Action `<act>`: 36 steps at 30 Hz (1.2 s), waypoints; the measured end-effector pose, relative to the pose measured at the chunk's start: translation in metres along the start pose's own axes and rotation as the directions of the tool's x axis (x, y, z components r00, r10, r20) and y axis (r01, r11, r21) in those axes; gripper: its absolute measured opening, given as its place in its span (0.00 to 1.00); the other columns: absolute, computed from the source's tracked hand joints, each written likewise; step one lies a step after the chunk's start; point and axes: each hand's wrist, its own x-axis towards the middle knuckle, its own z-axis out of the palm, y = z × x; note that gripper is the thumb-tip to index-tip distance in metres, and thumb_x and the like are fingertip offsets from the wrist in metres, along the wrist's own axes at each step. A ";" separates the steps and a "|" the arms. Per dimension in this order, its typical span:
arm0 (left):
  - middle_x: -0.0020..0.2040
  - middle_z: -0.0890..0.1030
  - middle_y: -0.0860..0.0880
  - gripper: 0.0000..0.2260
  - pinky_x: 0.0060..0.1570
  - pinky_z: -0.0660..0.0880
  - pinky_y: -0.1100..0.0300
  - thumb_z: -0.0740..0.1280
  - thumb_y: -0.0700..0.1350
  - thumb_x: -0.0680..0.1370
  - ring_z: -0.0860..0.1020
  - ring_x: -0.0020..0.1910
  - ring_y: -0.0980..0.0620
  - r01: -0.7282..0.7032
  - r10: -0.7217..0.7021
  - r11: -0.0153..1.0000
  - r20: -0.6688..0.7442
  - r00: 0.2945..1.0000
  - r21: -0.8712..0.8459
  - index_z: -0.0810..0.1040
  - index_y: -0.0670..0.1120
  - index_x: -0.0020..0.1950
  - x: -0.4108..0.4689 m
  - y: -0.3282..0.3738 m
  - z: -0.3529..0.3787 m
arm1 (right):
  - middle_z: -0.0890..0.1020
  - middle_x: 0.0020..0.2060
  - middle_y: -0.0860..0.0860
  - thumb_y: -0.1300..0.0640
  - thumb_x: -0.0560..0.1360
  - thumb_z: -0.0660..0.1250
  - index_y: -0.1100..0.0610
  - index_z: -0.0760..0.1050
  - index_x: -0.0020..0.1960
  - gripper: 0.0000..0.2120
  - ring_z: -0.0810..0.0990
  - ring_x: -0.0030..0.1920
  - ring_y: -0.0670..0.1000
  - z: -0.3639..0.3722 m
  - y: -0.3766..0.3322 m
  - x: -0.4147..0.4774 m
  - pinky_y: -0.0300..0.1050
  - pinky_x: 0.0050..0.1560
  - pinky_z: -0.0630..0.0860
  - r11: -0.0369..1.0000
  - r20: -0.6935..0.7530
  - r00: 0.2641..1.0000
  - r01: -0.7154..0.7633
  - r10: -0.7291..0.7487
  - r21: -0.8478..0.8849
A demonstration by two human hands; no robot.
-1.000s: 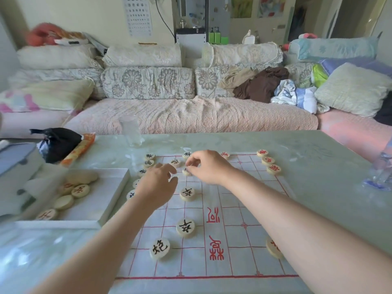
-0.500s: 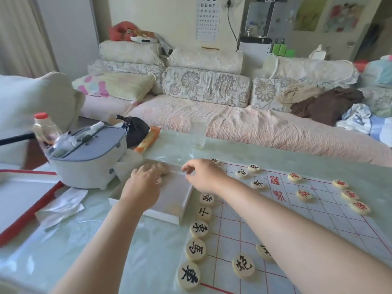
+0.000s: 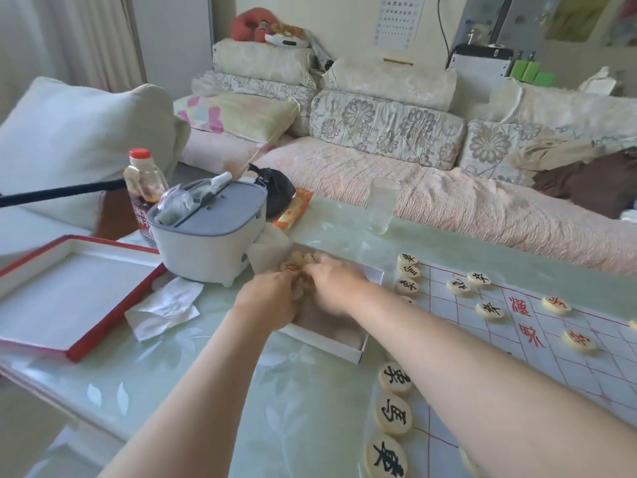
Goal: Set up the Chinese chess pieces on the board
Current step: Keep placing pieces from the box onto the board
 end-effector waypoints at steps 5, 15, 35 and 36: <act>0.56 0.77 0.48 0.15 0.51 0.74 0.55 0.64 0.55 0.75 0.76 0.55 0.45 -0.013 0.012 0.999 -0.027 1.000 -0.042 0.75 0.51 0.59 0.001 0.006 0.002 | 0.70 0.61 0.52 0.44 0.78 0.63 0.43 0.73 0.65 0.16 0.74 0.64 0.59 0.001 0.015 -0.013 0.50 0.60 0.72 0.990 -0.014 1.000 -0.019 0.021 0.140; 0.61 0.77 0.45 0.15 0.58 0.73 0.52 0.56 0.49 0.82 0.75 0.58 0.44 0.057 -0.049 0.977 0.048 0.998 -0.206 0.74 0.47 0.66 0.006 0.008 -0.001 | 0.80 0.58 0.42 0.39 0.72 0.68 0.39 0.75 0.62 0.18 0.78 0.59 0.49 -0.006 0.041 -0.043 0.41 0.54 0.71 0.978 -0.029 0.998 -0.051 0.058 0.200; 0.60 0.76 0.47 0.18 0.59 0.71 0.53 0.68 0.49 0.74 0.72 0.60 0.46 -0.166 0.157 0.980 -0.080 0.984 -0.108 0.75 0.47 0.63 0.009 0.044 -0.007 | 0.75 0.65 0.53 0.43 0.77 0.67 0.49 0.72 0.71 0.25 0.70 0.67 0.56 -0.011 0.054 -0.067 0.51 0.67 0.66 0.982 -0.150 0.988 -0.006 0.035 0.190; 0.59 0.76 0.46 0.17 0.58 0.71 0.53 0.68 0.50 0.75 0.72 0.60 0.45 -0.155 0.146 0.981 -0.081 0.986 -0.119 0.76 0.46 0.61 0.008 0.051 -0.009 | 0.76 0.64 0.53 0.42 0.77 0.67 0.49 0.72 0.71 0.24 0.72 0.66 0.56 -0.014 0.059 -0.074 0.51 0.66 0.67 0.979 -0.169 0.984 -0.018 0.054 0.204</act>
